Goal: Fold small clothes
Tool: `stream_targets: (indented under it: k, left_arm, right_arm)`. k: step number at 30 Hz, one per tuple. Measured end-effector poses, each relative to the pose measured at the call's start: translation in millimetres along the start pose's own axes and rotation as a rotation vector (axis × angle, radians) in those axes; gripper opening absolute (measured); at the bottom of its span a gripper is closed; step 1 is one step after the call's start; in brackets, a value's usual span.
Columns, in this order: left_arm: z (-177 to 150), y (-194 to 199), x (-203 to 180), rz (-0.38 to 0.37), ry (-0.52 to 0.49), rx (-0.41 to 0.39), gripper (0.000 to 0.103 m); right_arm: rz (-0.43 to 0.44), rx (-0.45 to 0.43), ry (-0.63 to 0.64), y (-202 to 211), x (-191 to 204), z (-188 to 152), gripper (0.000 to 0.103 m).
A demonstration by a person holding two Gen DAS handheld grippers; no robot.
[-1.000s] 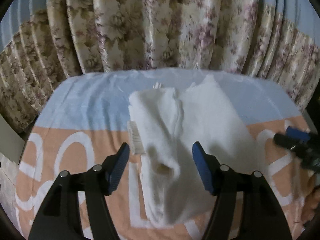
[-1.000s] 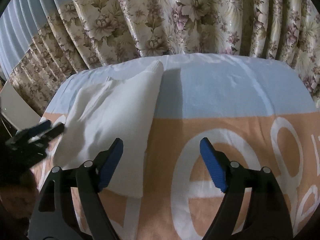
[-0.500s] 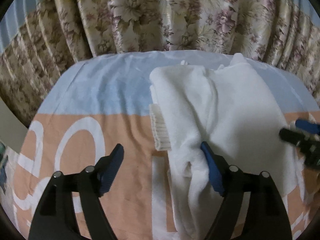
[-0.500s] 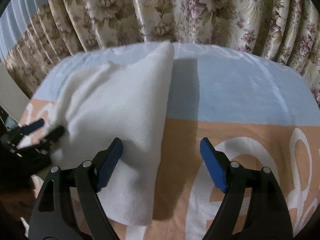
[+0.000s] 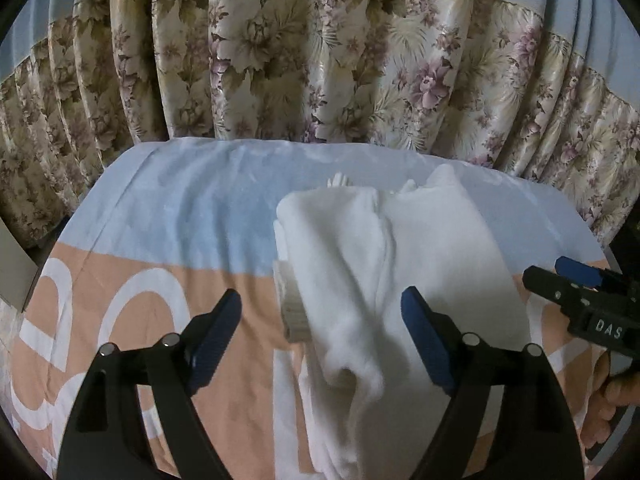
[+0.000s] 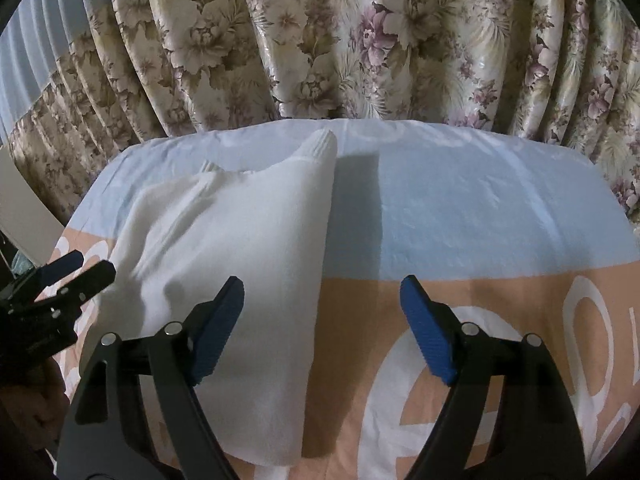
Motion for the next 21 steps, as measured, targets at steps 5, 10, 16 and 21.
stream_targets:
  k: [5, 10, 16, 21]
  left_arm:
    - [-1.5, -13.0, 11.4, 0.04, 0.021, 0.019, 0.082]
    - [-5.6, -19.6, 20.1, 0.054, 0.036, 0.033, 0.082]
    - [-4.8, -25.9, 21.7, 0.05, 0.055, 0.052, 0.082]
    - [-5.7, -32.6, 15.0, 0.044, 0.036, 0.064, 0.082]
  right_arm:
    - [-0.004, 0.002, 0.024, -4.6, 5.1, 4.1, 0.08]
    - [-0.013, 0.003, 0.026, -9.9, 5.3, 7.4, 0.08]
    - [-0.012, 0.004, 0.034, -16.5, 10.5, 13.6, 0.08]
    - [-0.007, 0.012, 0.025, -24.6, 14.0, 14.7, 0.08]
Point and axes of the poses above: each gripper's, at about its wrist camera, not at the fingertips, and y roughly against the way its jaws point, x to its left, z to its top, the point moved 9 cm from there along -y, roughly the way its jaws point, and after that the axes turned 10 degrees about y, right-handed, at the moved point
